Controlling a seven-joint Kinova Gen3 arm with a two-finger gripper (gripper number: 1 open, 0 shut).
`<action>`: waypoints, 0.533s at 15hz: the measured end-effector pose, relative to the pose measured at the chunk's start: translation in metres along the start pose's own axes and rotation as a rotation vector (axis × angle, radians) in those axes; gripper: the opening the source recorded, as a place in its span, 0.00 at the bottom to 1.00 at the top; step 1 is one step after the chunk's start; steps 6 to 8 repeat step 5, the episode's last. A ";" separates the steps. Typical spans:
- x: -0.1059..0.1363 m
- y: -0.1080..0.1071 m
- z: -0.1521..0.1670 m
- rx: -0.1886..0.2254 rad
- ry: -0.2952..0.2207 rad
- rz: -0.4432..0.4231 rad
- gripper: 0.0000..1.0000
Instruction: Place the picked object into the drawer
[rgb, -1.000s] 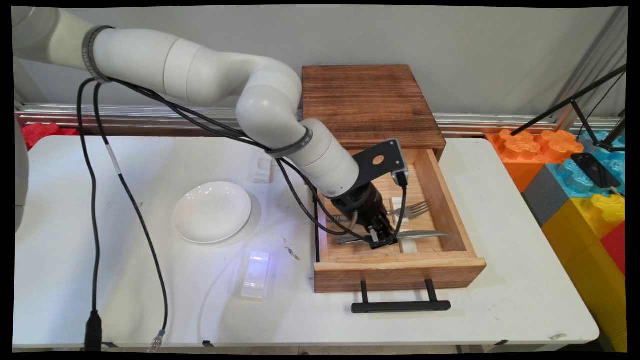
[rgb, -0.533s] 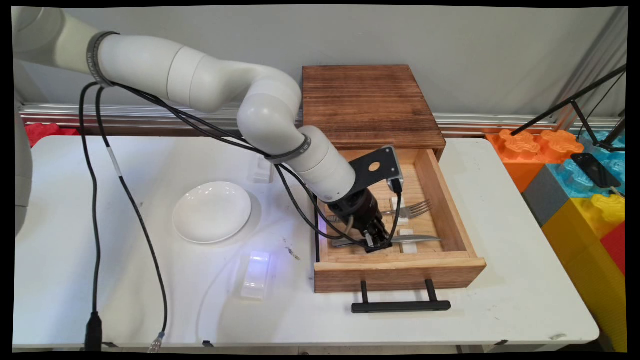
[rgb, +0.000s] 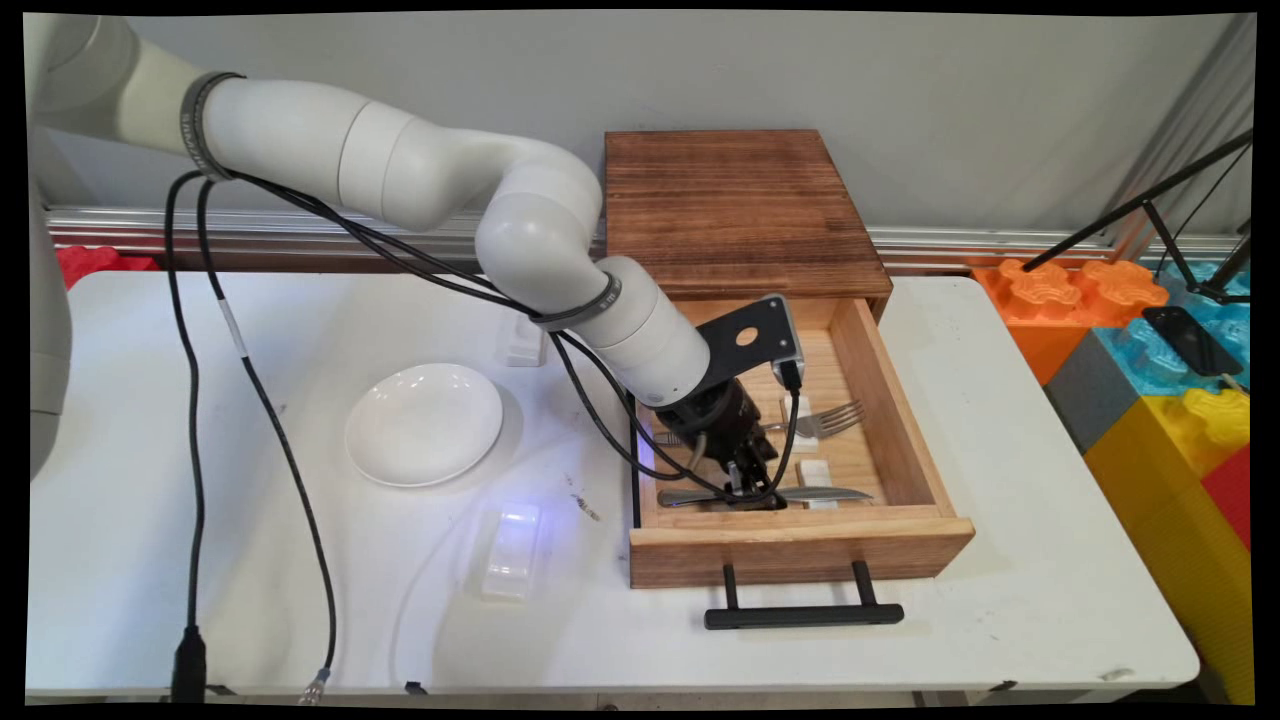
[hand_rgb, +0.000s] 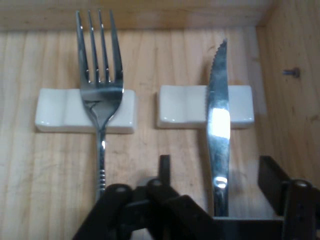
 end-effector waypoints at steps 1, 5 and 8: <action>0.001 -0.001 -0.002 0.002 0.004 -0.001 1.00; 0.010 -0.007 -0.013 0.018 0.023 -0.009 1.00; 0.010 -0.007 -0.013 0.018 0.023 -0.009 1.00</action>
